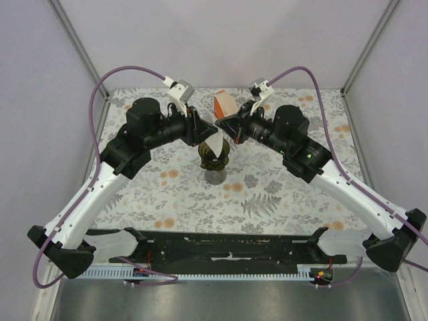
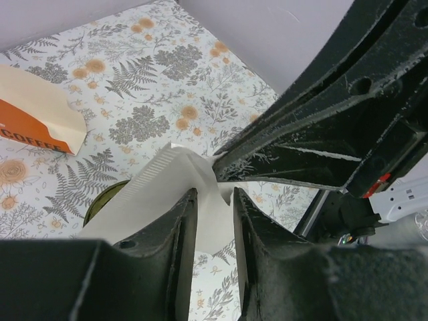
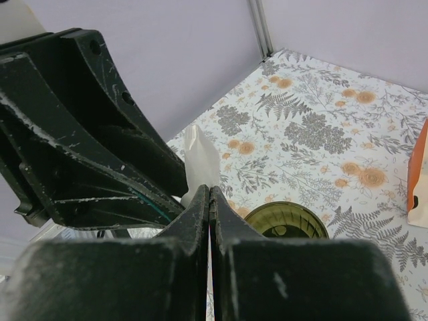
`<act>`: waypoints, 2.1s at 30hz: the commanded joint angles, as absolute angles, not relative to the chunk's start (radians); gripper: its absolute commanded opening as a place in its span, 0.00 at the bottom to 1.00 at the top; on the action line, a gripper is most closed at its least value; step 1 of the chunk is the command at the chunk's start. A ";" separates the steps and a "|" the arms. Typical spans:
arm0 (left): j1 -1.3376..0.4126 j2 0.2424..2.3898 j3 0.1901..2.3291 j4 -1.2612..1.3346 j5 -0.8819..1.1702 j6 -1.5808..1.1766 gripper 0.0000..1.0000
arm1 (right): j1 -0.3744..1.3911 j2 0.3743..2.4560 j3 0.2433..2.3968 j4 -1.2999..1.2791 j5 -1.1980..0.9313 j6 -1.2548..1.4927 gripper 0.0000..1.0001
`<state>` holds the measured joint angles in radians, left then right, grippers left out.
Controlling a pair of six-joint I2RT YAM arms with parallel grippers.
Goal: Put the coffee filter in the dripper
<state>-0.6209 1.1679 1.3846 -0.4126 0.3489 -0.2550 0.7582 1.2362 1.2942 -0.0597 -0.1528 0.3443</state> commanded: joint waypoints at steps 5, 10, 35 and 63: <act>-0.601 1.175 1.414 -0.353 0.368 -0.293 0.27 | 0.770 1.244 1.324 -0.012 -0.207 0.327 0.00; -0.594 1.175 1.414 -0.354 0.362 -0.288 0.02 | 0.772 1.255 1.330 -0.017 -0.227 0.321 0.00; -0.568 1.167 1.404 -0.465 0.411 -0.158 0.02 | 0.765 1.292 1.253 -0.008 -0.192 0.095 0.23; -0.569 1.170 1.422 -0.449 0.614 -0.170 0.02 | 0.646 1.362 1.152 0.319 -0.778 0.239 0.24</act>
